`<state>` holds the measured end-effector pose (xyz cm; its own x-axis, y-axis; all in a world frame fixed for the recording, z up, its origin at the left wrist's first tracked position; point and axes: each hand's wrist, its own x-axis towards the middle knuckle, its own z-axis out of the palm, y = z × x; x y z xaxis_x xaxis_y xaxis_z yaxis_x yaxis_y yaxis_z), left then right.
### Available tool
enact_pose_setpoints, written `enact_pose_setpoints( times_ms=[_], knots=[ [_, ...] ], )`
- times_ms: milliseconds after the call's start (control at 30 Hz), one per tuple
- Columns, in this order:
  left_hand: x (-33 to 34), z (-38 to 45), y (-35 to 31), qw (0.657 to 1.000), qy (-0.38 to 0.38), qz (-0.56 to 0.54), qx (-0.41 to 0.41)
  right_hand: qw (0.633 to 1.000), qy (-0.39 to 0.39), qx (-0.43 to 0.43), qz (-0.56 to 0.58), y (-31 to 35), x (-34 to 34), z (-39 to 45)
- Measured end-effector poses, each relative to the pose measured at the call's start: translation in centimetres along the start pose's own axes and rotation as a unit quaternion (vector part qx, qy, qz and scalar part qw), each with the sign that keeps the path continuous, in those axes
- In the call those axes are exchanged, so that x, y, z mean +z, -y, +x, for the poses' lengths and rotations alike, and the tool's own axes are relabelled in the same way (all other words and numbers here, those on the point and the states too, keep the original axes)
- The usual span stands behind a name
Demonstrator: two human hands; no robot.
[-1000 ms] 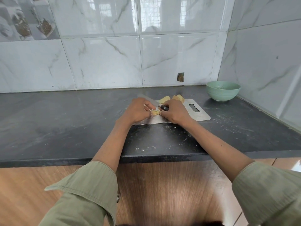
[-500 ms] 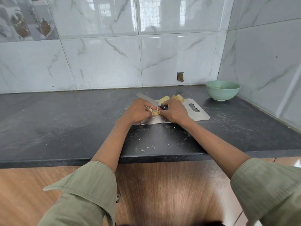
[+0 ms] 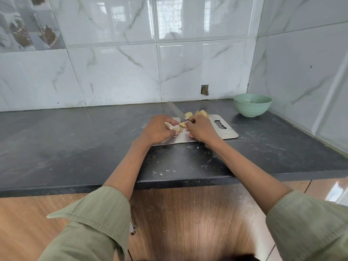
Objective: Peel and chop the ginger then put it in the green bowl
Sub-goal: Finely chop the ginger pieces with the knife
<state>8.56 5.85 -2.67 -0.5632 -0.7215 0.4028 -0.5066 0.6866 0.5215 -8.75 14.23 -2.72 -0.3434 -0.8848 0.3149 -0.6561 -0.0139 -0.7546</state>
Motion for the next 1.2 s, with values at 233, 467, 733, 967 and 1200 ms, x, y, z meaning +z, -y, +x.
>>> enact_pose_setpoints(
  times_ms=[233,467,733,967,1200],
  knots=[
    [0.7,0.0,0.1,0.998,0.032,0.017,0.050,1.000,-0.006,-0.004,-0.011,0.8,-0.1,-0.6],
    [0.7,0.1,-0.2,1.000,-0.001,0.026,0.009,0.999,-0.023,0.000,-0.025,1.2,-0.4,-1.1],
    [-0.4,-0.2,0.3,1.000,-0.005,0.014,-0.015,0.980,-0.116,-0.031,-0.159,2.6,-0.6,-4.2],
    [-0.4,-0.2,-0.2,1.000,0.003,0.026,-0.011,0.972,-0.114,-0.067,-0.192,3.4,0.1,-6.8],
    [0.0,-0.2,-0.6,1.000,-0.007,0.023,-0.020,0.959,-0.108,-0.050,-0.256,3.6,0.6,-7.6]
  ],
)
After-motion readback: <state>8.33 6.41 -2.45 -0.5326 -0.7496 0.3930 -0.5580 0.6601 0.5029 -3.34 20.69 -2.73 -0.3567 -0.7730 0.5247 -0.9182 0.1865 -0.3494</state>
